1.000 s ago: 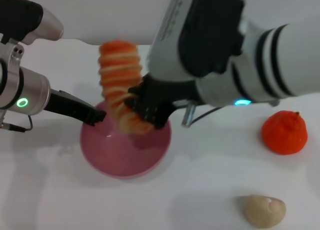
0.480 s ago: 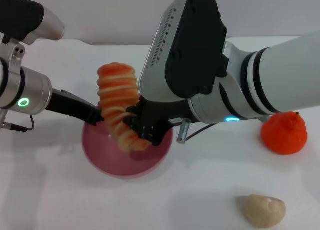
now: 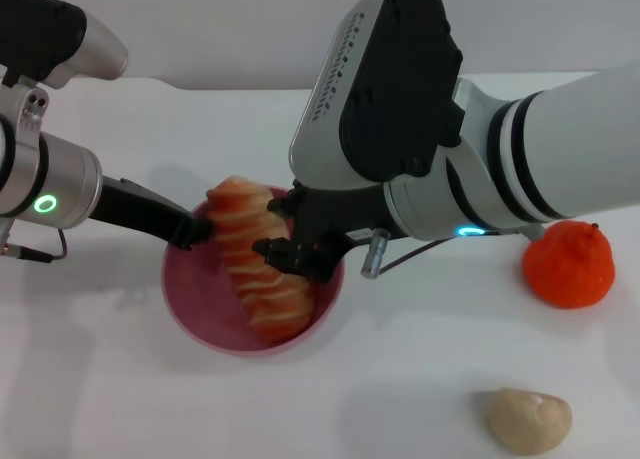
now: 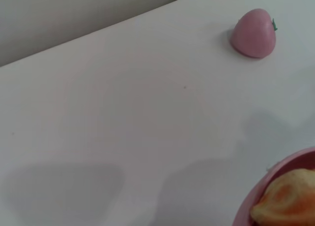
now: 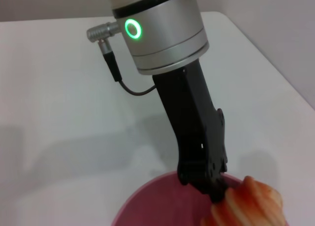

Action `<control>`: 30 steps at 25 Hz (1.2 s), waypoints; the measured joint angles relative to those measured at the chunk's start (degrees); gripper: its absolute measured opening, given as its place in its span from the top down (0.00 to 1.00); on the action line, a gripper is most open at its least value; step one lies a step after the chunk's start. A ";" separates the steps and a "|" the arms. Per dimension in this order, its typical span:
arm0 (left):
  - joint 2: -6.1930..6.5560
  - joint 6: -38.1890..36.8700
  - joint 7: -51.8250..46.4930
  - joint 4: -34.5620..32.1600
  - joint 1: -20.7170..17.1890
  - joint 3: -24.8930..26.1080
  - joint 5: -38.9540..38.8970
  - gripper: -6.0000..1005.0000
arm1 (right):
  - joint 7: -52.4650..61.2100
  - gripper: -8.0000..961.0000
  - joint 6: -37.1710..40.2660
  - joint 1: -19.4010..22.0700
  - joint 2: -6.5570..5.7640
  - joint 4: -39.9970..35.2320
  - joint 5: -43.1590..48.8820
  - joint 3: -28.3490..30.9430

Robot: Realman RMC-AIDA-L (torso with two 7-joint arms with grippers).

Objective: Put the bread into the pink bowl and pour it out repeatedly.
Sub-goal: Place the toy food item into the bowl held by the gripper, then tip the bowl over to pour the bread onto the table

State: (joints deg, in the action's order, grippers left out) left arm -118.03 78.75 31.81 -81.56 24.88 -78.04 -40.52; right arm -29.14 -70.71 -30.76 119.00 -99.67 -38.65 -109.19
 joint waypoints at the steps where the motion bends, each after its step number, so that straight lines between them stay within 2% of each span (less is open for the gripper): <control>1: 0.00 -0.01 0.00 0.00 -0.02 0.00 0.00 0.94 | -0.01 0.78 0.06 0.01 0.00 0.00 0.07 0.12; 5: 0.00 -0.09 0.02 0.00 -0.21 0.00 0.00 0.94 | -0.12 0.64 0.75 0.57 0.00 -0.36 0.61 0.54; 9: 0.00 -0.34 0.10 0.00 -0.42 0.00 0.00 0.94 | -0.16 0.51 4.50 3.32 -0.04 -3.08 4.74 0.79; 14: -0.02 -0.42 0.21 0.00 -0.55 0.00 0.00 0.94 | -0.87 0.51 14.08 9.41 -0.11 -7.34 7.15 1.86; 19: -0.08 -0.81 0.27 0.00 -0.55 -0.62 0.00 0.94 | -3.47 0.51 26.61 16.50 -0.15 -9.09 3.51 3.53; 21: -0.09 -0.90 0.27 0.05 -0.59 -0.70 0.00 0.94 | -7.25 0.51 29.82 18.96 -0.14 -9.04 -2.72 5.22; 24: -0.10 -1.15 0.28 0.47 -0.61 -0.75 0.01 0.94 | -15.31 0.51 31.71 21.79 -0.09 -7.38 -16.79 9.60; 30: -0.11 -1.73 0.28 0.87 -0.62 -0.83 0.00 0.94 | -33.34 0.51 27.68 26.24 -0.24 0.17 -47.05 19.52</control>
State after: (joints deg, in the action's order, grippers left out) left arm -118.14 77.02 32.08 -80.69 24.25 -78.86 -40.52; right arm -62.48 -43.04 -4.52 118.77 -99.50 -85.70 -89.68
